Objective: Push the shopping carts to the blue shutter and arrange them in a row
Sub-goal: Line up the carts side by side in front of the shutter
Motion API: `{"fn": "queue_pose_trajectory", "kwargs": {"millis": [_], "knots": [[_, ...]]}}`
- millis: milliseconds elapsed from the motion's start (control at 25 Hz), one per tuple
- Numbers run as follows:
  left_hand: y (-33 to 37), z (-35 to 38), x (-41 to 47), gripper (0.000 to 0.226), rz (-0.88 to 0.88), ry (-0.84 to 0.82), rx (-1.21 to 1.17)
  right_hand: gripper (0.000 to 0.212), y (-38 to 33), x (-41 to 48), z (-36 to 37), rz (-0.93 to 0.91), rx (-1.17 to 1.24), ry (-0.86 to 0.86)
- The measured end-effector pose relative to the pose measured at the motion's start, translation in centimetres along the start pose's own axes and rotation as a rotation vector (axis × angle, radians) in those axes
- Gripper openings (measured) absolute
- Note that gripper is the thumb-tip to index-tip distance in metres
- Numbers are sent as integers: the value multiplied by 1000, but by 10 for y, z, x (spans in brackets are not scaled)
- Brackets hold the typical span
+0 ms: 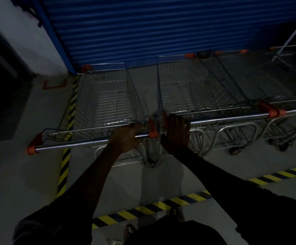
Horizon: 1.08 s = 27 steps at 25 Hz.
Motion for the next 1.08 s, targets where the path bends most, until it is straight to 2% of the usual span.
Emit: {"fn": "queue_pose_trajectory", "kwargs": {"millis": [120,280,400,520,600,680,840,1080], "knots": [[-27,-4,-20,67,-74,-15,41,86,-19,-8,-4,-13,27,19],[-57,-24,-51,65,-141,23,27,80,-66,-23,3,-337,75,-21],[-106,-34,-85,65,-259,26,147,56,-98,-27,18,-474,26,-106],[-135,-31,-96,55,-316,-5,168,30,-101,-13,22,-460,13,-114],[-138,-27,-80,41,-298,-65,195,31,-95,5,22,-466,-65,-170],[-141,-25,-59,34,-297,-116,177,34,-96,29,14,-412,-120,-295],[-149,-31,-33,34,-337,-173,120,39,-97,63,-7,-239,-152,-413],[-129,-35,-35,32,-295,-264,71,40,-80,60,6,-178,-128,-494]]}}
Point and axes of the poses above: each hand's wrist, its own x-axis towards the middle knuckle, its own z-axis out of the palm, y = z × x, the point moved 4 cm from there along x, towards the middle knuckle, and after that the axes turned 1 degree about x, right-handed, at the moved point
